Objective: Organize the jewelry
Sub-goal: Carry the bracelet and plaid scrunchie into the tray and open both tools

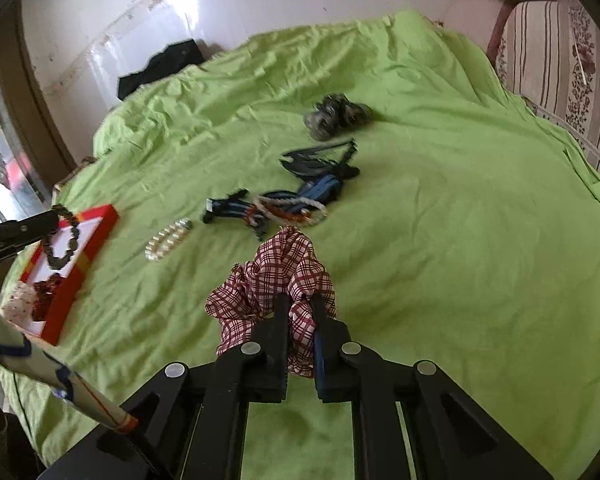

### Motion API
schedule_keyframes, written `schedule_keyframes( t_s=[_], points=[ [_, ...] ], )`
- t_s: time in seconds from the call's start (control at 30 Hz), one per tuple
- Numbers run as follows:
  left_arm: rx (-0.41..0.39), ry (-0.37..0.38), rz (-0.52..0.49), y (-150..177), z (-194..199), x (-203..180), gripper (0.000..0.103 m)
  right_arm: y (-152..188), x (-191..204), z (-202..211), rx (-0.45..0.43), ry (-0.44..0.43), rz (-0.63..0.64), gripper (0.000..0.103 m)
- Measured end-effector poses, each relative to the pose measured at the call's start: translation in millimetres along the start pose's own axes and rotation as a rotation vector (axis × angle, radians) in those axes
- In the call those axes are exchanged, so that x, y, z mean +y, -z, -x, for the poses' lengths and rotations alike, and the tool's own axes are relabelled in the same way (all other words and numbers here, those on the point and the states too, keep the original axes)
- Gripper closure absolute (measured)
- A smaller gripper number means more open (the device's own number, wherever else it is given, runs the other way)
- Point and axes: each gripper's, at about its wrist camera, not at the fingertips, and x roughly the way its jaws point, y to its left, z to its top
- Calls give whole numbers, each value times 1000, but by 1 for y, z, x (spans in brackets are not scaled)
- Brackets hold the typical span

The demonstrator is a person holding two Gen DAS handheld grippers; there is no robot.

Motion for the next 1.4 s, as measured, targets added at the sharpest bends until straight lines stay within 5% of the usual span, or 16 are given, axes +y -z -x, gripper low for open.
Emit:
schedule_keyframes(
  t_s=[0.17,0.43,0.63,0.83,0.97,1.17,1.4],
  points=[
    [-77,-71,22,-1,37,31,96,5,21,12,-26,-17,19,93],
    [-80,-221,100,-6,52,114,96,-8,78,19,-7,-69,70,93],
    [-59,-237,195,-7,49,176,96,-27,143,8,31,-144,132,93],
    [-42,-262,248,-12,36,219,96,-42,221,-26,92,-229,176,93],
    [-45,-384,229,-16,27,239,96,-47,277,-62,153,-276,219,93],
    [5,-400,338,-10,14,286,96,-39,342,-119,237,-264,290,93],
    [9,-375,419,-5,19,307,96,-29,373,-154,306,-270,302,93]
  ],
)
